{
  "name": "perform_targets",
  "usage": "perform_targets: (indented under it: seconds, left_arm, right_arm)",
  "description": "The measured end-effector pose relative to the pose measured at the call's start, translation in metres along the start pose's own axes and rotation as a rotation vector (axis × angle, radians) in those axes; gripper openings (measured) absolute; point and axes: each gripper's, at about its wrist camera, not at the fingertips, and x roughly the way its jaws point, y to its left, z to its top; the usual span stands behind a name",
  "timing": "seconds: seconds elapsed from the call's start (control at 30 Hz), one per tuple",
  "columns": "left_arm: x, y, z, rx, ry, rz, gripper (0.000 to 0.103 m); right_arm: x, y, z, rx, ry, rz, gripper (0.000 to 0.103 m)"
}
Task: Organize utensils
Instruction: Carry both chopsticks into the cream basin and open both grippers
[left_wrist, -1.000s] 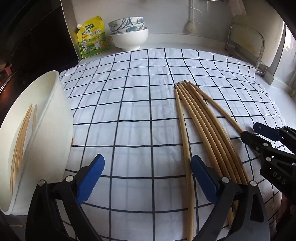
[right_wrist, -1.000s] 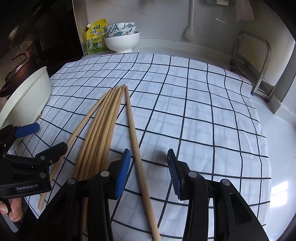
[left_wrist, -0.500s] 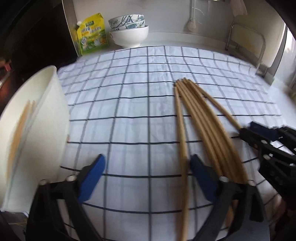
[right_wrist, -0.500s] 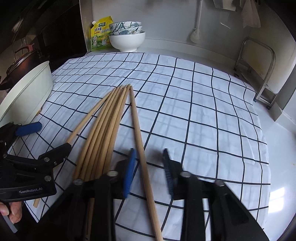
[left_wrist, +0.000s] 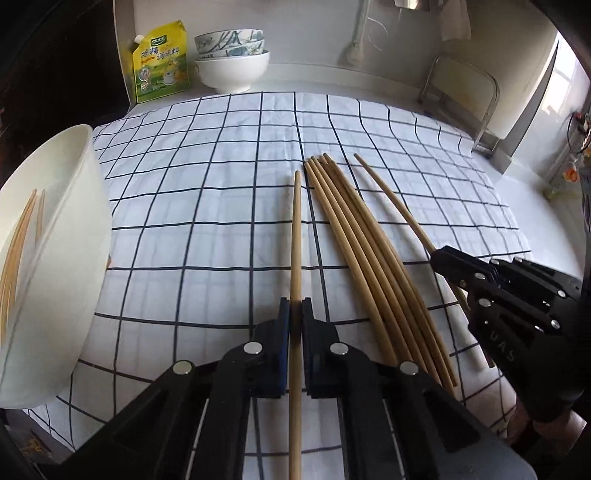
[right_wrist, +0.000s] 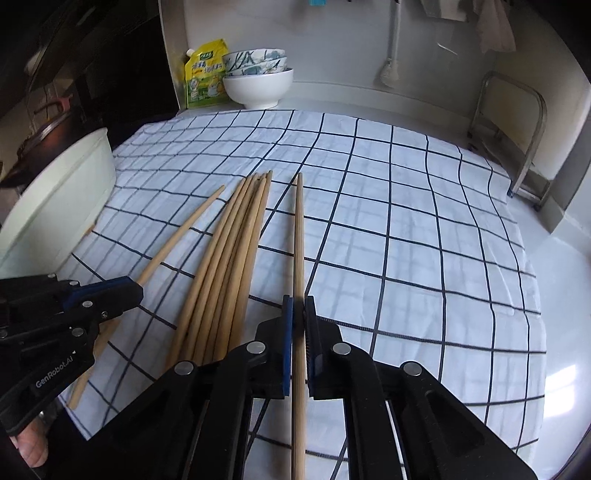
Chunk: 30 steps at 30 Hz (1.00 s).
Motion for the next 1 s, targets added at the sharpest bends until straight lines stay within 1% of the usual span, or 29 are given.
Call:
perform_targets:
  seconds: [0.1, 0.23, 0.4, 0.5, 0.6, 0.67, 0.83, 1.0]
  left_arm:
    - [-0.012, 0.003, 0.002, -0.011, -0.019, -0.019, 0.007]
    - [-0.036, 0.008, 0.007, -0.024, -0.065, -0.047, 0.007]
    - [-0.075, 0.033, 0.017, -0.053, -0.152, -0.035, 0.007]
    - [-0.100, 0.060, 0.020, -0.074, -0.204, -0.009, 0.007]
    - [-0.118, 0.090, 0.019, -0.092, -0.235, 0.035, 0.007]
    - [-0.130, 0.119, 0.017, -0.121, -0.257, 0.075, 0.007]
    - [-0.138, 0.186, 0.013, -0.203, -0.269, 0.176, 0.007]
    - [-0.136, 0.235, 0.007, -0.277, -0.258, 0.209, 0.007]
  right_arm:
    - [-0.012, -0.001, -0.001, 0.037, -0.018, 0.014, 0.006]
    - [-0.033, 0.007, 0.004, 0.061, -0.057, 0.029, 0.006]
    - [-0.059, 0.029, 0.022, 0.084, -0.129, 0.094, 0.006]
    - [-0.069, 0.058, 0.040, 0.077, -0.166, 0.151, 0.006]
    - [-0.070, 0.090, 0.055, 0.044, -0.194, 0.206, 0.006]
    - [-0.066, 0.119, 0.068, 0.013, -0.196, 0.250, 0.006]
    - [-0.045, 0.192, 0.094, -0.069, -0.160, 0.341, 0.006]
    - [-0.016, 0.251, 0.110, -0.144, -0.100, 0.377, 0.006]
